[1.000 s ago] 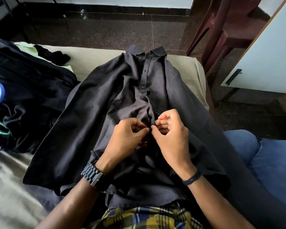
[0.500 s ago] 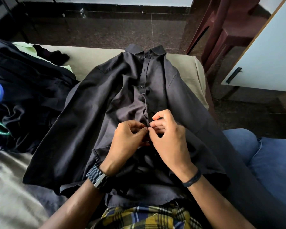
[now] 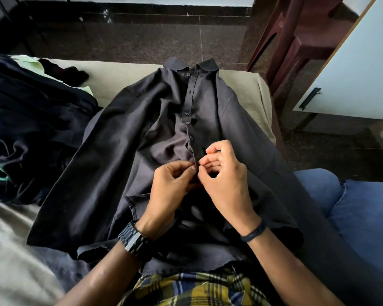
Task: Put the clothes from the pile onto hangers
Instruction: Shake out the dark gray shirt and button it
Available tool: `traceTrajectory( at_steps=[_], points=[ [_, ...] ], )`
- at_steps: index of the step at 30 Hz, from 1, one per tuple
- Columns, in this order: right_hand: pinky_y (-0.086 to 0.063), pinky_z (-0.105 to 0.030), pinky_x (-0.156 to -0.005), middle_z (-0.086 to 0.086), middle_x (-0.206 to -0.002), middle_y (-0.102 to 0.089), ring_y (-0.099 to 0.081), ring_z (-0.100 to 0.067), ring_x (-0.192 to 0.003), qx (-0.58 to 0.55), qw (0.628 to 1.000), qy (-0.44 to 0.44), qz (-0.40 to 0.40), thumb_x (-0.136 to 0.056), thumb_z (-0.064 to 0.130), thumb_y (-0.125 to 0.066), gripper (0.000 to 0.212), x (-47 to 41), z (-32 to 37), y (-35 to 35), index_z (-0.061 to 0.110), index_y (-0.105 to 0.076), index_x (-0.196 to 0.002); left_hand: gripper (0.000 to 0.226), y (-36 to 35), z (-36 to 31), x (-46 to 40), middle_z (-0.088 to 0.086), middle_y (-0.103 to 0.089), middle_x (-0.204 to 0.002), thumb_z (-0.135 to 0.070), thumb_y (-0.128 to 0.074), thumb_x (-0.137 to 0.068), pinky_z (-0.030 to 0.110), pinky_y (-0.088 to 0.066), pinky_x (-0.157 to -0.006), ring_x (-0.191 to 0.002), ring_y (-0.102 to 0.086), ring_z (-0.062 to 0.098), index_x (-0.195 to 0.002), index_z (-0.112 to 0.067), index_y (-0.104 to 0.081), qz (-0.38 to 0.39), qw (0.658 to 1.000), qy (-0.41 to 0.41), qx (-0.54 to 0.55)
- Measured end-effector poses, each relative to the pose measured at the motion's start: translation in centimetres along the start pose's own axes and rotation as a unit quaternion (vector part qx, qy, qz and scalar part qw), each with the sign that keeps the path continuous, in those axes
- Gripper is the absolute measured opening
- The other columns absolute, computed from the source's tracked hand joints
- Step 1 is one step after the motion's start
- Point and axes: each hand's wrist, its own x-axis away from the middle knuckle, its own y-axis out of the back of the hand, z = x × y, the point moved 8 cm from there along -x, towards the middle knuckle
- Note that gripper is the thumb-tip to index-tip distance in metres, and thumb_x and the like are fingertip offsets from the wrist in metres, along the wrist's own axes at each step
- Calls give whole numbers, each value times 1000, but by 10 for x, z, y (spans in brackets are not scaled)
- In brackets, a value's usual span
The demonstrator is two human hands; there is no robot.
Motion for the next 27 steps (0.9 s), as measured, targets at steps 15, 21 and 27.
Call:
traceTrajectory(
  at_steps=[15,21,27],
  points=[
    [-53,-24,-68,1,-72,-63,-62,-15,-64,-131,984,-106,50,-76,-10,-67,43,-11,-15,1,21,-41,-91,19,8,-15,-17,11,-63,-72,-13,-61,-91,34,-42,-64,-68,-52,21,-74,-15,-67,60,979,-95,-172],
    [-53,-32,-73,-3,-68,-60,-61,-12,-63,-300,920,-245,64,-79,-10,-67,32,-8,-40,-11,12,-47,-93,19,1,-26,-29,2,-55,-67,-13,-54,-96,36,-45,-59,-60,-48,17,-79,-22,-53,150,935,-102,-304],
    [-40,-14,-63,8,-78,-51,-47,-4,-66,117,987,-44,105,-67,24,-84,44,13,-12,-8,18,-48,-90,18,3,-16,-28,3,-54,-66,-12,-52,-97,35,-44,-61,-61,-50,17,-82,-22,-50,174,927,-98,-318]
  ],
)
